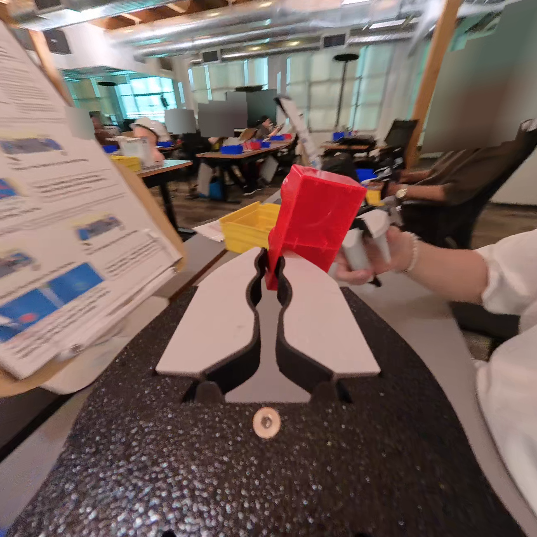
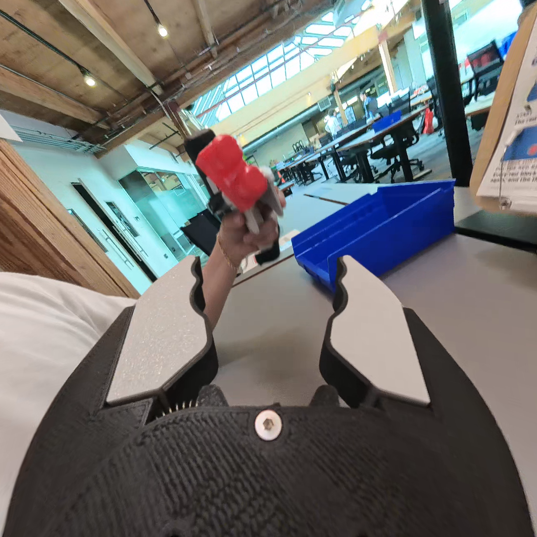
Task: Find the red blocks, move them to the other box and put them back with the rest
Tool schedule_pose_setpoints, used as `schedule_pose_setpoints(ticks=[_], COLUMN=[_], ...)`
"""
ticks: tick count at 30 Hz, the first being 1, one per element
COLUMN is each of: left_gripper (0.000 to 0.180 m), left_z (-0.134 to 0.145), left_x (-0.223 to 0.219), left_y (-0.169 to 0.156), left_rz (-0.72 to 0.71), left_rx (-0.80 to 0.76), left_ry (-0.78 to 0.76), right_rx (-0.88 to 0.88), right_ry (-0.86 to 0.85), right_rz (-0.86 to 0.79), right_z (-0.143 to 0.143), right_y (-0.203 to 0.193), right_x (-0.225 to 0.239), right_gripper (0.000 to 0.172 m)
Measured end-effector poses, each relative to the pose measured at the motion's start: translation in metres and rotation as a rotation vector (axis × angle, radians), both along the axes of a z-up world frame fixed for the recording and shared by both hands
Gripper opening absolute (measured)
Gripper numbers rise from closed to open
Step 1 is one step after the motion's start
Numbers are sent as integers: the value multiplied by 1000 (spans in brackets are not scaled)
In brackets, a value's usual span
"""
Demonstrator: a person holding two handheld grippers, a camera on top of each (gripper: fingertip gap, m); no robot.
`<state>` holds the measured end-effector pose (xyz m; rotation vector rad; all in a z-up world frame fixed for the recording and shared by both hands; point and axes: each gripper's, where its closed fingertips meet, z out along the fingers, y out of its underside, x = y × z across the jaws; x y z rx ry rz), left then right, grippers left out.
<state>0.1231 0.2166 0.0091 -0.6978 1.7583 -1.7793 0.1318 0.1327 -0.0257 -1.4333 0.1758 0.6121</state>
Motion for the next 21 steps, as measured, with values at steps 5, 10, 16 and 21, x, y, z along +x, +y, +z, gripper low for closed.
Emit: schedule_pose_setpoints(ticks=[5,10,16,21], left_gripper=[5,5,5,5], left_z=[-45,-65,-79,-80], left_x=[14,12,3,5], left_y=[-54,-87,-112,-116], left_rz=[-110,-249,-349,-349], left_rx=[44,90,133,70], left_ry=[85,152,181,206], right_rx=[19,-23,-44,-55], right_ry=[-336,-579,-654,-651], right_rz=[-67,22,108,98], right_z=[12,6,-6,-7], right_y=[4,-5,-7,-11], right_x=[-7,-22,-33,-31], right_gripper=[91,84,49,35])
